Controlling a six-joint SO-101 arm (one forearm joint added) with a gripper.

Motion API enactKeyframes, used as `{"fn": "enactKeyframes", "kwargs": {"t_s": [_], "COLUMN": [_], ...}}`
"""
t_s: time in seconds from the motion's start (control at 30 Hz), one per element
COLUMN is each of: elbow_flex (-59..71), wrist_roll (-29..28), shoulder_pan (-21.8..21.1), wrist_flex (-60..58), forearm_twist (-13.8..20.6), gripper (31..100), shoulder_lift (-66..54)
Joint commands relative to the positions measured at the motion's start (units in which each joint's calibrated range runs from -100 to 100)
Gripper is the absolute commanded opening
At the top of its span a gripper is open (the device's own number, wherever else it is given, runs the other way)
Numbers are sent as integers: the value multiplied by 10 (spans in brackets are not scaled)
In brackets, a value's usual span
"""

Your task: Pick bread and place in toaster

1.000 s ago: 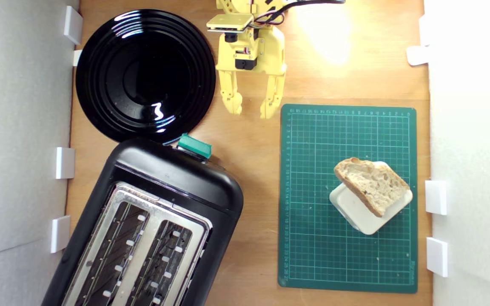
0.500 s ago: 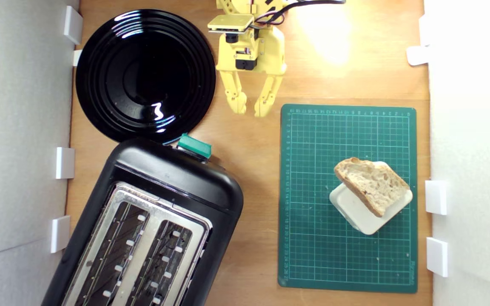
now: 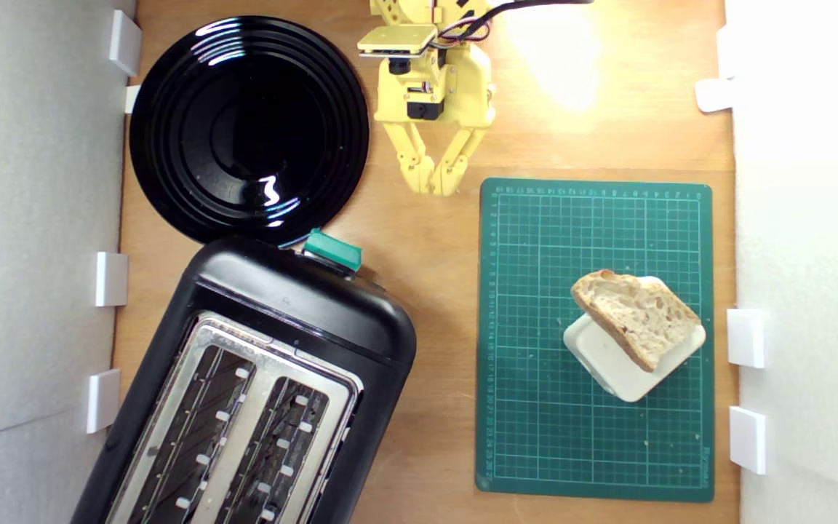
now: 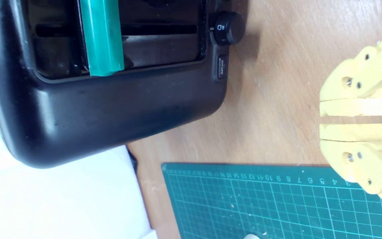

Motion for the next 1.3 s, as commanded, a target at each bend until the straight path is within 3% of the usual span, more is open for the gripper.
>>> {"fn": "enactKeyframes", "kwargs": {"t_s": [0.0,0.43,1.0,1.27], "elbow_flex": [-1,-1,-17,-103], "wrist_roll": [-33,-131,-137,-137], "shoulder_pan": [0,-4,-7,-7], "wrist_flex": [-21,-21,-22,-29], "forearm_twist": [-33,-63,-66,-146], "gripper": [505,511,505,505], "shoulder_lift": [2,2,15,126]}}
